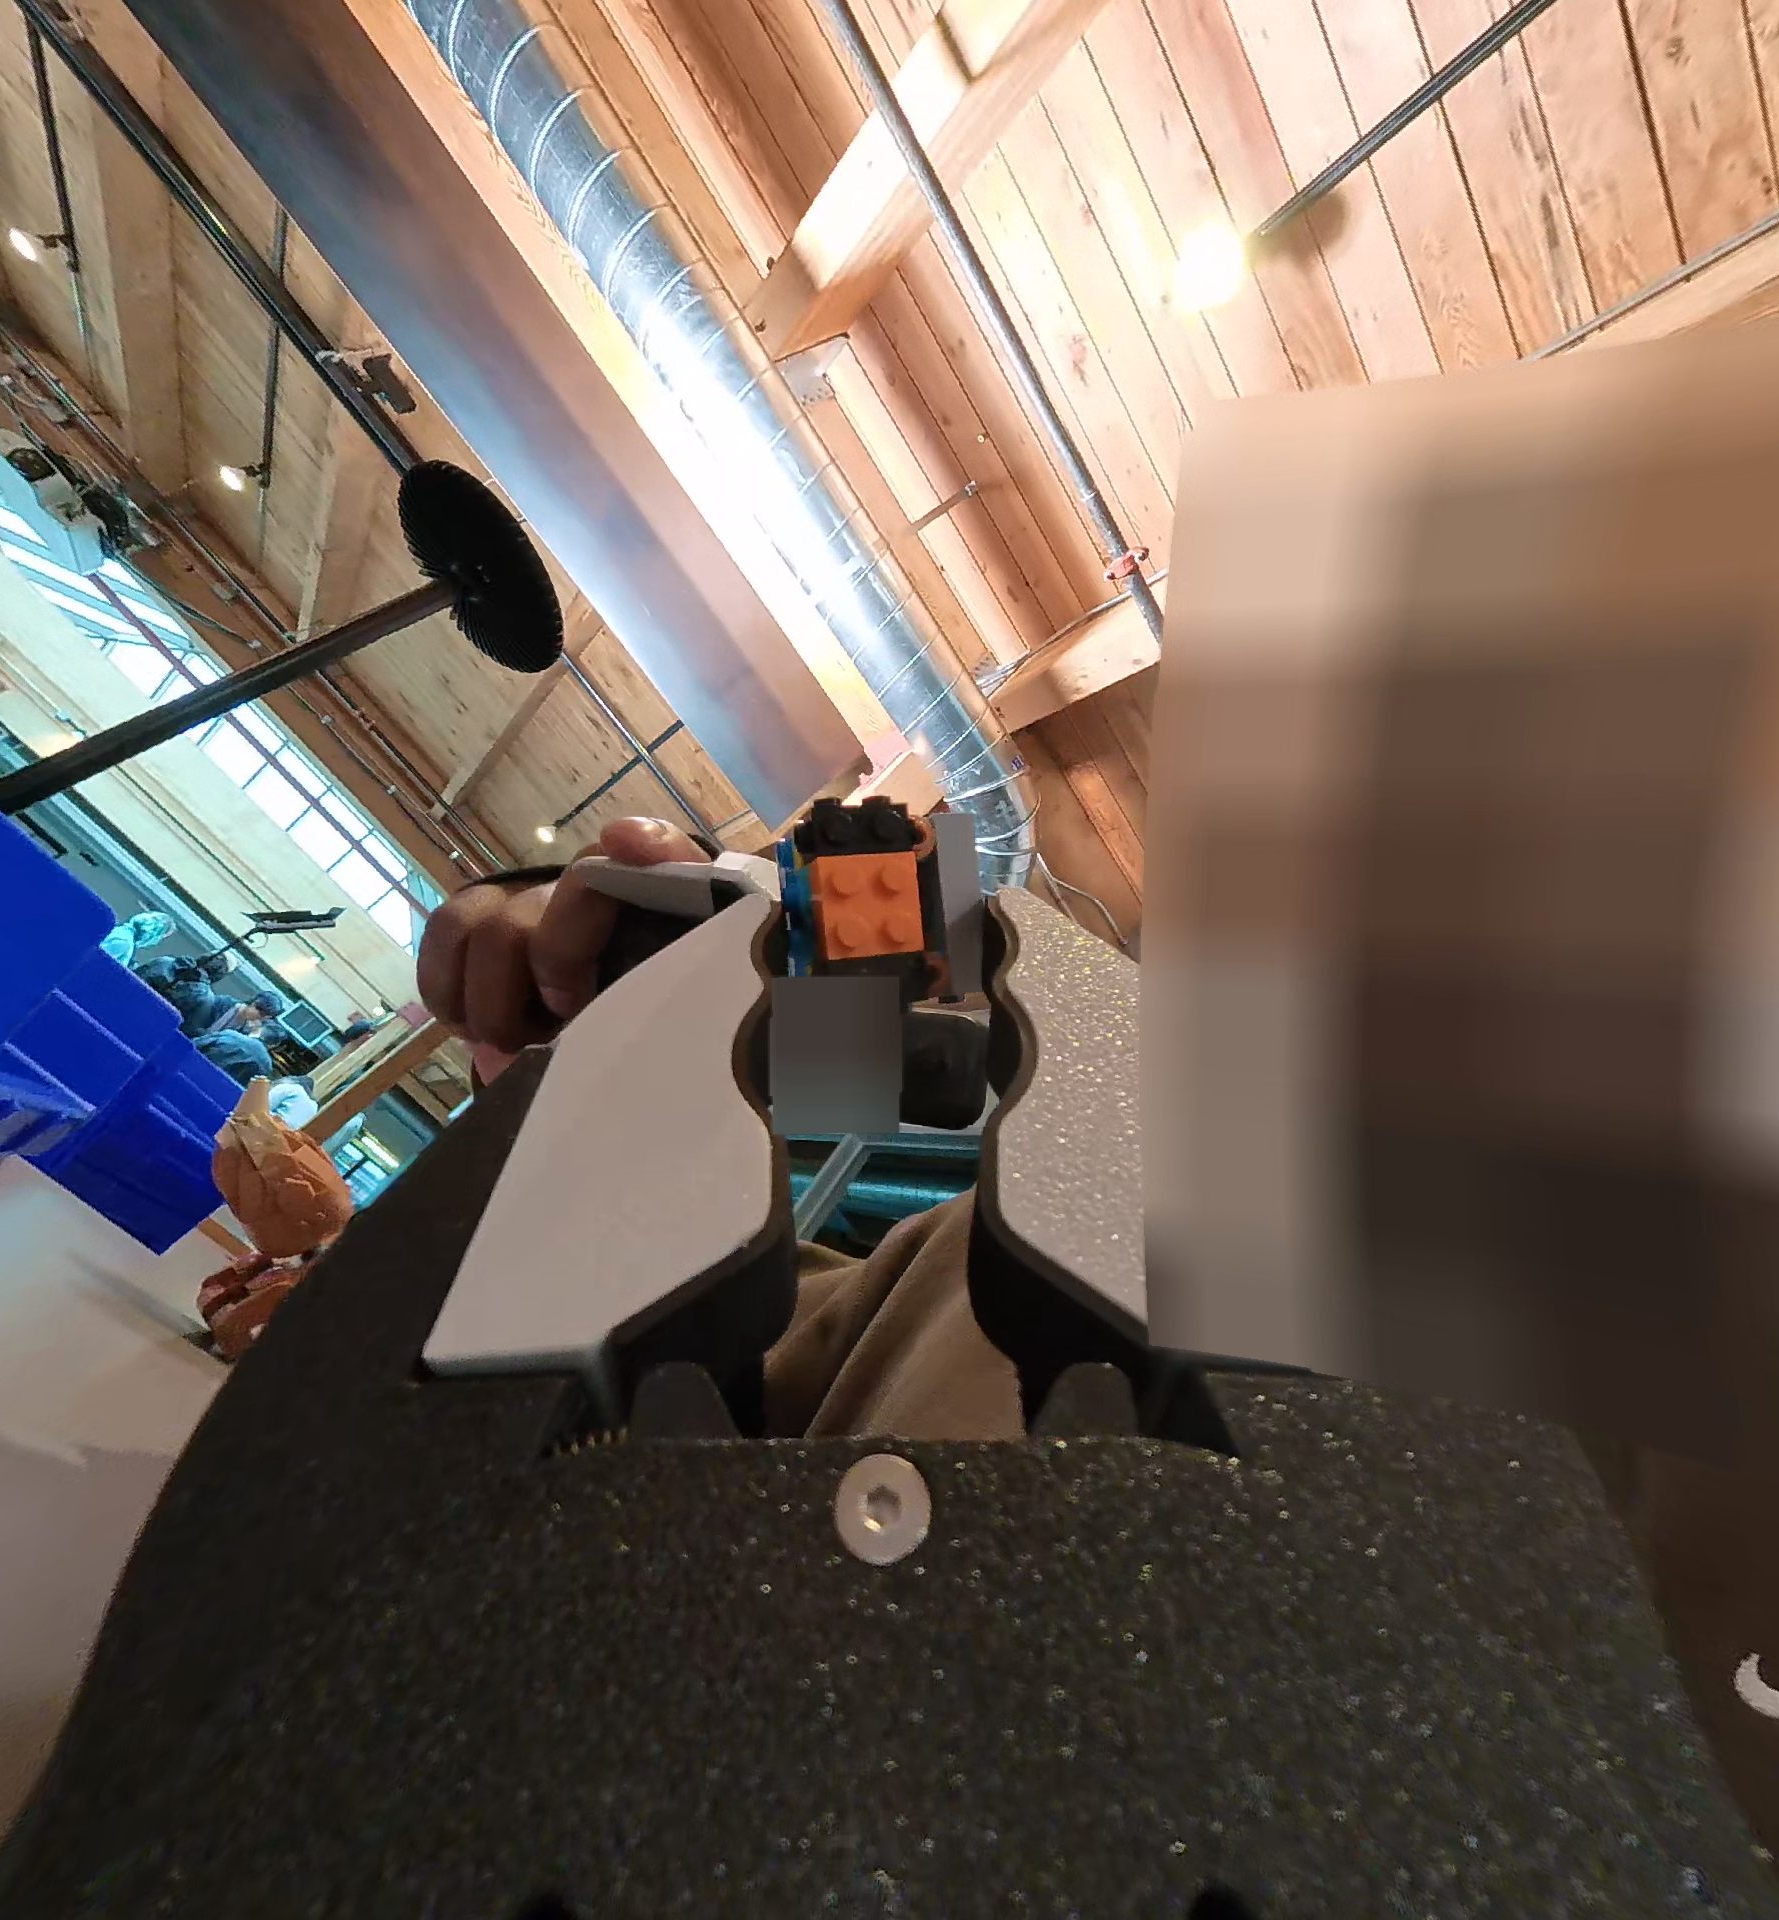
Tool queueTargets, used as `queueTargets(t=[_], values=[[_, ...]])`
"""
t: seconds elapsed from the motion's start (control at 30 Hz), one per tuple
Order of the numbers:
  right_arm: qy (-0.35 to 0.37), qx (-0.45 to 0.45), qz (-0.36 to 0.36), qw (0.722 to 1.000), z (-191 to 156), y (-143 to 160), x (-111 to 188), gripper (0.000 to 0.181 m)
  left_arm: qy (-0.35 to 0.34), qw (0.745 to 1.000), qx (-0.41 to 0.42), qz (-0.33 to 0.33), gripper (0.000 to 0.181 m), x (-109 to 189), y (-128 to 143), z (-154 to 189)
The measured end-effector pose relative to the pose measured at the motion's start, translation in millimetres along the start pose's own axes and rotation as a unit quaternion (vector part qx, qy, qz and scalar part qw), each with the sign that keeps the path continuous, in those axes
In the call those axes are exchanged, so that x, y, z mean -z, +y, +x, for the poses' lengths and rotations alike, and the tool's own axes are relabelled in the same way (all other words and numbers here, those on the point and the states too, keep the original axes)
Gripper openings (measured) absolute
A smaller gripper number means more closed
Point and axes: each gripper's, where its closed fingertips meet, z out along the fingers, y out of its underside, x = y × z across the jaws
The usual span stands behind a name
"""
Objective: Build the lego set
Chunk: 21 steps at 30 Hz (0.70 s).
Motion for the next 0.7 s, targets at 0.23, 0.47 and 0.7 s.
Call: queueTargets(t=[0.23,0.47,0.7], values=[[0.005,-0.128,-0.058,0.990,-21.7,-9.0,15.7,0.031,0.009,1.000,0.019,-0.010,0.036,-1.0,5.1,3.9],[0.061,-0.200,-0.044,0.977,-15.9,-26.3,26.9,0.039,0.015,0.997,0.060,-0.040,0.036,-7.1,26.6,1.3],[0.013,-0.162,-0.020,0.986,-12.9,-49.9,12.2,0.053,0.011,0.996,0.077,-0.052,0.036,-8.3,38.7,1.9]])
